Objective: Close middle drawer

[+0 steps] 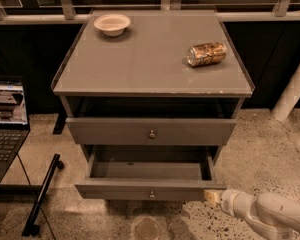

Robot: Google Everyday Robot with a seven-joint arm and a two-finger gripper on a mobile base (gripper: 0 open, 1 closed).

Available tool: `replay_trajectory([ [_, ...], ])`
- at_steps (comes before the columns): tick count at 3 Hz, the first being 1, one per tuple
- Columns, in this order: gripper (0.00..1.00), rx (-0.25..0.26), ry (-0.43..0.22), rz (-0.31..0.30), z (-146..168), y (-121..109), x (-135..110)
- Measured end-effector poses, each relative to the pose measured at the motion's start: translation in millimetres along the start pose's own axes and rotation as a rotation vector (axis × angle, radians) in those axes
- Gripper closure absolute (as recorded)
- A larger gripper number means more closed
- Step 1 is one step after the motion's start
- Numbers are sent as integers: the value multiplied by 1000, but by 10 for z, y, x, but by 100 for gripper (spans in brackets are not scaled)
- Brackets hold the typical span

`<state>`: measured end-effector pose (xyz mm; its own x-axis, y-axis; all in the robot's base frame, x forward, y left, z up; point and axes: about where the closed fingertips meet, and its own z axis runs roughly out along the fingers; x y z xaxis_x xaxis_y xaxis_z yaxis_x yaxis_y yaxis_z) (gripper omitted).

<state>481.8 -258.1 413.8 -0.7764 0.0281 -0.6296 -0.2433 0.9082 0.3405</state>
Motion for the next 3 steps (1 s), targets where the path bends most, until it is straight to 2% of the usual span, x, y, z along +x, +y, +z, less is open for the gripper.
replay_trajectory([
  [3,100,49,-31,-52,312,128,-473],
])
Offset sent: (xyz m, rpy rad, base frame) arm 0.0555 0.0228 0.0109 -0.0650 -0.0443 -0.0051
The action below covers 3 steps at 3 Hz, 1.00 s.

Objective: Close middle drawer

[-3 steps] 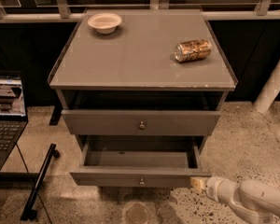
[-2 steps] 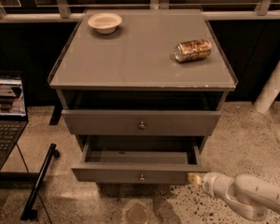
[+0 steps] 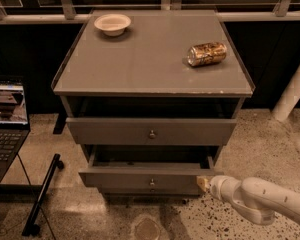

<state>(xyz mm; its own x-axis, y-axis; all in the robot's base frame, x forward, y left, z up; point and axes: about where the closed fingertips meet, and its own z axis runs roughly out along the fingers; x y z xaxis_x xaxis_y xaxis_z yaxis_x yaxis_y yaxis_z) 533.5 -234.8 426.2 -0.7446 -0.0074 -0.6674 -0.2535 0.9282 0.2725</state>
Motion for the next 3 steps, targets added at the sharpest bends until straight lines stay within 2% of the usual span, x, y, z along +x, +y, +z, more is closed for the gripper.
replay_trajectory([
  [1,100,52,-12,-34,135,-14,-238],
  [2,100,52,-12,-34,135,-14,-238],
  [3,100,60,3,-3,97,-33,-41],
])
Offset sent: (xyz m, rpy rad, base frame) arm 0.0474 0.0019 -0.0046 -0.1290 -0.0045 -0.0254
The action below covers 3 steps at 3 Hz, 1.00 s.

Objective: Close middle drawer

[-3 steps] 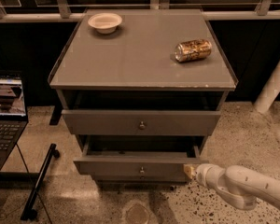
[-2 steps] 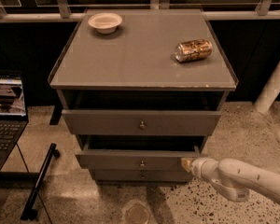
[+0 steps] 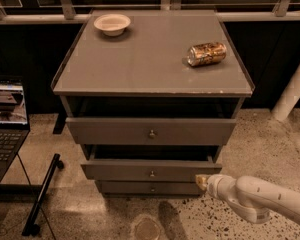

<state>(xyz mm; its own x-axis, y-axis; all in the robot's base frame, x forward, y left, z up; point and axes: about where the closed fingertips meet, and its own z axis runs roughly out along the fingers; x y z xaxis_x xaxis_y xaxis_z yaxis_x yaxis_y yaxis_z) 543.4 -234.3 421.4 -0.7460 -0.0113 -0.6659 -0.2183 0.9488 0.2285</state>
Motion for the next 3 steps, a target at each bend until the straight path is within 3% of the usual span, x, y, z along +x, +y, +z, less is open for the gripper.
replay_trajectory([
  [1,100,13,23,32,151,-74,122],
  [2,100,11,28,36,342,-89,59],
  [3,100,14,0,22,447,-79,-156],
])
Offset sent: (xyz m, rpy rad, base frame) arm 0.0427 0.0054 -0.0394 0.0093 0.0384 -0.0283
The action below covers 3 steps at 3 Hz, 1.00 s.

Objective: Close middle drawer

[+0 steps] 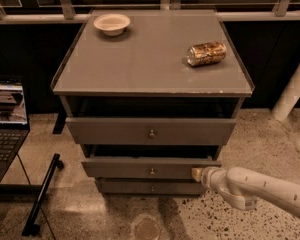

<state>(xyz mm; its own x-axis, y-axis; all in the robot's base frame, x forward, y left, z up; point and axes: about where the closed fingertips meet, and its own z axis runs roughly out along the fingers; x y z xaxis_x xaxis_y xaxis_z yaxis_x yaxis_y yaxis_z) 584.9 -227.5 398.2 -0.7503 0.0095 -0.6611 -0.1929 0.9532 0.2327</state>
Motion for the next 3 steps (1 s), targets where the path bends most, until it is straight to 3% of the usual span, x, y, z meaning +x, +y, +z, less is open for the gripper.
replay_trajectory([
  [2,100,24,-65,-23,51,32,-415],
  [3,100,24,-65,-23,36,36,-396],
])
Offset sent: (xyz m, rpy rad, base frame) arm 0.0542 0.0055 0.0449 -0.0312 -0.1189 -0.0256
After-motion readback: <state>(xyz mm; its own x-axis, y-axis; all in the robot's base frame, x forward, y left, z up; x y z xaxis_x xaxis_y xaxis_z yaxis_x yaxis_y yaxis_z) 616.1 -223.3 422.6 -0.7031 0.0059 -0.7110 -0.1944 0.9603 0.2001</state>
